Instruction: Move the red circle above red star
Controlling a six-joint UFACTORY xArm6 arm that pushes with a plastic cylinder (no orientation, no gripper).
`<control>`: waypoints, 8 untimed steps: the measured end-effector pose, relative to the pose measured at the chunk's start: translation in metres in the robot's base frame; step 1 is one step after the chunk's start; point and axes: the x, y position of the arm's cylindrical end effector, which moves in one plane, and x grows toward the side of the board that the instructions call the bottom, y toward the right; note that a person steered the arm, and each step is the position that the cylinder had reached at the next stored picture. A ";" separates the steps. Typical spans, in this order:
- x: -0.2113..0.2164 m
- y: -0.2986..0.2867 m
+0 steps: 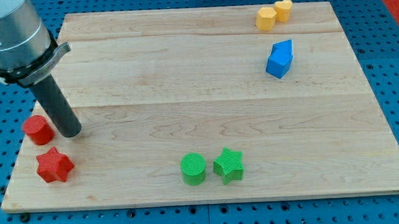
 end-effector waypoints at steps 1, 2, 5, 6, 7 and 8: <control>-0.057 0.021; -0.055 -0.057; -0.041 -0.077; -0.035 -0.104; -0.007 -0.083; 0.015 -0.057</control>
